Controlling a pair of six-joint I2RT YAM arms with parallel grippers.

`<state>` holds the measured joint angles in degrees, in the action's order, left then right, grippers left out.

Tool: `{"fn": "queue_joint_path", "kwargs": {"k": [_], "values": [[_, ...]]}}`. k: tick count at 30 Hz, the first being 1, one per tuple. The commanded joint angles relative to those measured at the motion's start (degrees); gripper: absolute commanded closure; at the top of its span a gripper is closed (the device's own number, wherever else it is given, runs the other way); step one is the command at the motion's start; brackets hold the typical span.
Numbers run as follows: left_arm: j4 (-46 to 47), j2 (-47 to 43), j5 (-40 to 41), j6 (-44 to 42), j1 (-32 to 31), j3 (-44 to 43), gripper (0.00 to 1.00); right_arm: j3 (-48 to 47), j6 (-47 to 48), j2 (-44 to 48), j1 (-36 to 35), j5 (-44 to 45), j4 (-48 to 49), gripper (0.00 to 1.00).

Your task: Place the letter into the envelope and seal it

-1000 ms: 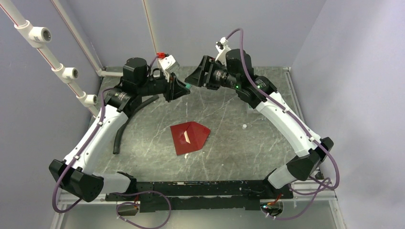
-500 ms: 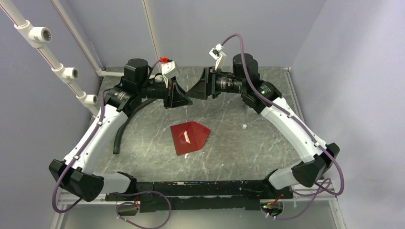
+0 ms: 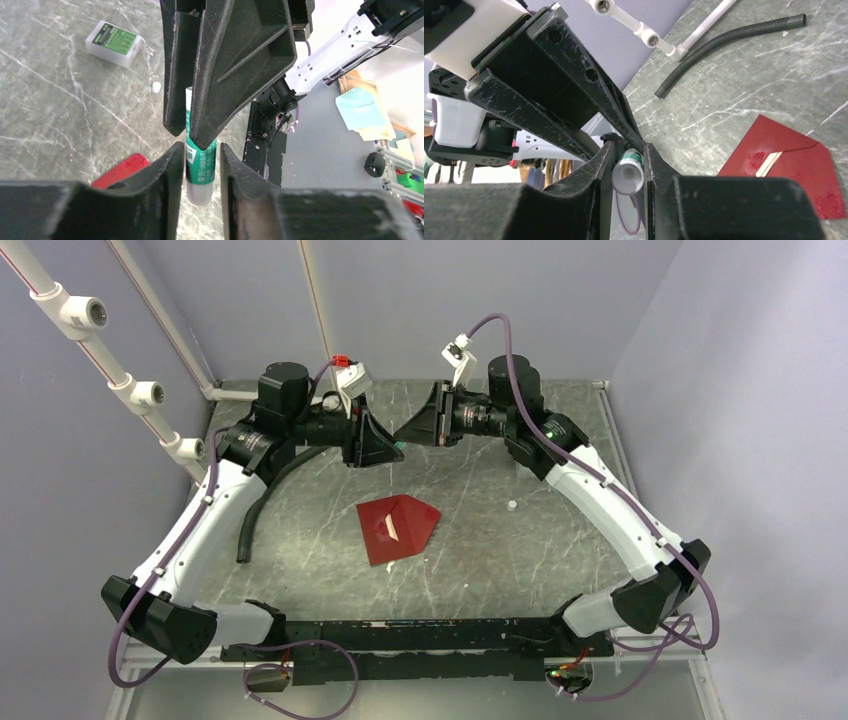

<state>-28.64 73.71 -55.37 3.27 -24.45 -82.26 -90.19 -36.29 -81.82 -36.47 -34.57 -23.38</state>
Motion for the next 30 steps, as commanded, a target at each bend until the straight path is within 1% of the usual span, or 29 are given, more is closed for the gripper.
{"fn": "queue_joint_path", "kwargs": {"k": [1,2,5,7,11,14,15,17,18,19,21,22,23,24,26,28,30], "values": [[3.4,-1.5,1.4,5.3,0.4,-0.5,0.57,2.0,-4.0,3.9,0.5,2.4,5.5,1.00],[3.9,-1.7,1.8,6.0,0.5,0.1,0.54,2.6,-4.6,4.1,0.7,2.3,6.3,1.00],[4.4,-2.4,2.4,6.9,0.8,1.3,0.52,3.9,-5.9,4.7,1.3,1.6,8.3,1.00],[4.0,-2.5,2.5,6.5,0.9,1.6,0.54,4.6,-6.8,4.6,1.4,0.8,9.6,1.00],[0.6,-1.8,2.6,4.4,1.1,1.1,0.61,4.5,-7.8,3.9,1.4,0.0,10.6,1.00],[0.9,-2.0,2.6,3.9,1.3,1.4,0.70,4.3,-8.5,3.3,1.4,-0.7,11.0,1.00],[1.2,-2.1,2.5,3.9,1.4,1.6,0.76,4.2,-8.7,3.1,1.4,-0.7,11.0,1.00],[2.0,-2.4,1.9,3.0,1.4,2.2,0.91,4.1,-8.9,2.8,1.4,-1.1,10.9,1.00],[2.0,-2.5,1.8,2.5,1.4,2.3,0.97,4.0,-8.9,2.7,1.5,-1.3,10.7,1.00],[2.1,-2.8,2.0,1.9,1.4,2.5,0.97,3.8,-8.9,2.5,1.5,-1.7,10.5,0.91],[1.8,-3.2,2.5,0.1,1.5,2.6,0.98,3.5,-8.9,2.1,1.4,-2.6,10.0,0.59],[1.5,-3.3,2.8,-0.7,1.5,2.4,0.98,3.4,-9.0,1.7,1.4,-3.4,10.0,0.48],[1.0,-3.4,3.2,-1.9,1.5,2.0,0.98,3.3,-9.3,1.3,1.5,-4.1,9.7,0.39],[0.2,-3.3,3.6,-2.5,1.5,1.4,0.98,2.8,-9.5,0.7,1.5,-4.7,9.1,0.34],[-1.5,-2.8,4.2,-6.2,1.5,0.1,0.98,2.0,-9.6,-0.7,1.3,-6.5,8.2,0.31],[-3.4,-1.7,4.1,-8.0,1.5,-1.4,0.98,2.1,-10.3,-1.3,1.2,-7.0,8.7,0.31],[-4.8,-1.0,3.5,-9.2,1.5,-2.1,0.98,2.1,-10.9,-1.6,1.1,-7.2,8.9,0.35]]}}
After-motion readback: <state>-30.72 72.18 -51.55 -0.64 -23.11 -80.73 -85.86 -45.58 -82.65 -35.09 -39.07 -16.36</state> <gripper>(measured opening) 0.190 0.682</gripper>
